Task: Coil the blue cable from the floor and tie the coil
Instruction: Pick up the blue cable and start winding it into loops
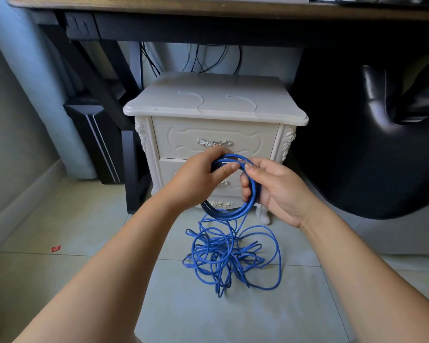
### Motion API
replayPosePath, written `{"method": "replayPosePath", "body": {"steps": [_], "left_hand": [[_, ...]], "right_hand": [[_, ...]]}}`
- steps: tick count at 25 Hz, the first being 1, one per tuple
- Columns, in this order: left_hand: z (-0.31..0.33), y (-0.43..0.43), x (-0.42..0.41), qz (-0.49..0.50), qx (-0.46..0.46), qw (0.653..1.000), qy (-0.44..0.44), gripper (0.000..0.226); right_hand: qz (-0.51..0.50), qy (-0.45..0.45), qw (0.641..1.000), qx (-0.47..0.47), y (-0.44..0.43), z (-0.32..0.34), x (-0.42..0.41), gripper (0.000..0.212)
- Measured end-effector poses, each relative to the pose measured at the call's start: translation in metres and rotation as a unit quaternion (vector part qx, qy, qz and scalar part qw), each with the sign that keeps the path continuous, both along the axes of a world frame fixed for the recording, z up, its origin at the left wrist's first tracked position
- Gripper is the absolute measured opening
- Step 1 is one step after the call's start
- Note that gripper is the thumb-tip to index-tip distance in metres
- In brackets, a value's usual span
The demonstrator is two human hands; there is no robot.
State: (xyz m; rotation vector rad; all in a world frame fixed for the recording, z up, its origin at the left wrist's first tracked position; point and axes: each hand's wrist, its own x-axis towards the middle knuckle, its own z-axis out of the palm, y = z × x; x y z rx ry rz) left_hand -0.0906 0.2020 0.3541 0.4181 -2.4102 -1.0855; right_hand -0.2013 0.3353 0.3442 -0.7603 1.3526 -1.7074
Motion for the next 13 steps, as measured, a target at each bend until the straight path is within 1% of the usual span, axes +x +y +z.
{"method": "replayPosePath", "body": {"steps": [2,5,10,13], "left_hand": [[0.0000,-0.0026,0.0008,0.017,-0.041,0.999,0.001,0.016],[-0.0017,-0.0059,0.0024,0.019,-0.045,0.999,-0.018,0.016],[-0.0047,-0.0097,0.0023,0.008,-0.068,0.995,-0.066,0.018],[-0.0039,-0.0088,0.0013,0.005,-0.075,0.994,-0.076,0.015]], "right_hand": [[-0.012,0.001,1.000,0.001,0.0003,-0.0006,-0.0010,0.015],[-0.022,-0.004,1.000,0.006,0.0010,0.0008,-0.0024,0.016],[-0.057,0.074,0.992,0.085,0.0015,0.0040,-0.0006,0.014],[-0.072,0.081,0.989,0.102,0.0009,0.0061,-0.0005,0.012]]}}
